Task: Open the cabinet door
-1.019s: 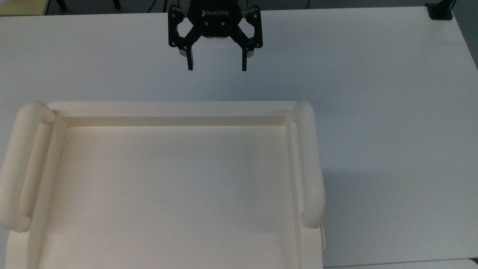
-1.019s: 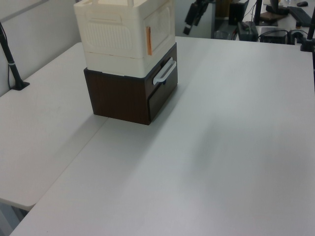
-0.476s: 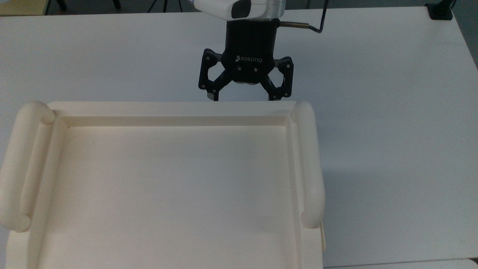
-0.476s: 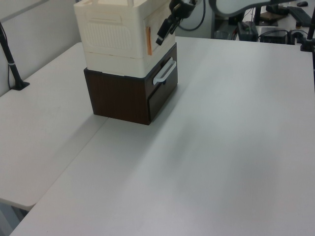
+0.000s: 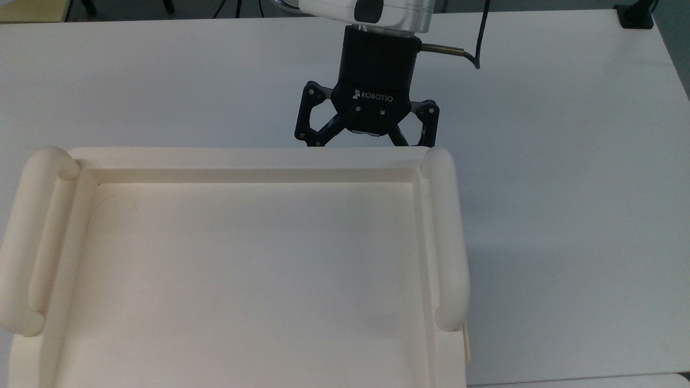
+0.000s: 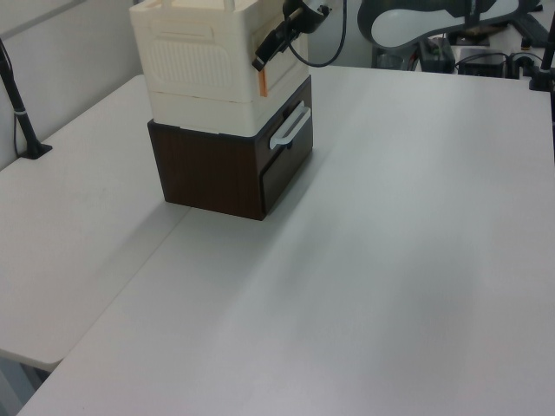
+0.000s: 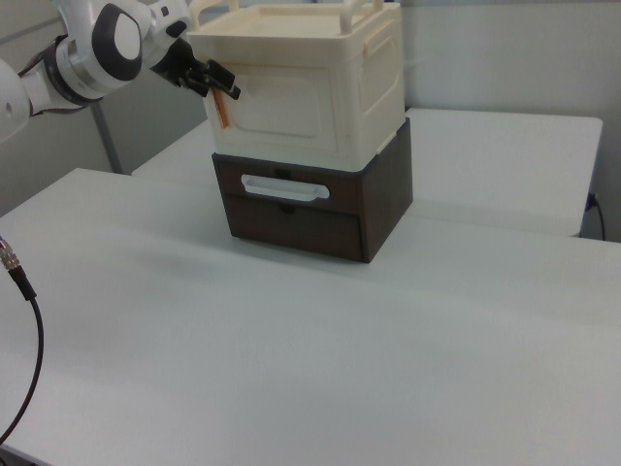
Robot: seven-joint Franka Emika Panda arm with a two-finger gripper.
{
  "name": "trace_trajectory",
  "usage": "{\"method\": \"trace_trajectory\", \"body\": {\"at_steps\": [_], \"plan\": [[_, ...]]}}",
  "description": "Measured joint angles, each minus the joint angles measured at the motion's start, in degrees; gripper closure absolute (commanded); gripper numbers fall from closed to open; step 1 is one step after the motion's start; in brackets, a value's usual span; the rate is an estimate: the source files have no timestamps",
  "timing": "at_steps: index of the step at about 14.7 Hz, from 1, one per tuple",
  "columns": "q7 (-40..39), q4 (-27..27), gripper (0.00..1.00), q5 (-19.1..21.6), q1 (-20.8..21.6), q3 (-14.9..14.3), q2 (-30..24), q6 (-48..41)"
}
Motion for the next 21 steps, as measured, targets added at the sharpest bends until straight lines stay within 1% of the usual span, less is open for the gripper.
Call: {"method": "trace_trajectory", "body": {"at_steps": [5,7,11,12,13,19,20,21], "plan": [[0.74,-0.01,0.46,-0.69,0.75,0.01,0.03,0.01],[0.77,-0.01,0.58,-0.69,0.87,0.00,0.06,0.01],[0.92,-0.38,0.74,-0.67,0.90,0.01,0.30,-0.38],[1.17,-0.41,0.81,-0.49,0.96,0.06,0.33,-0.67],[1.73,-0.41,0.84,-0.43,1.07,0.09,0.32,-1.66],[1.90,-0.74,0.84,1.92,1.24,0.25,-0.45,-4.30],[1.89,-0.96,0.81,2.18,1.27,0.36,-0.96,-5.44],[1.80,-1.44,0.70,2.43,1.31,0.52,-1.71,-6.91]]}}
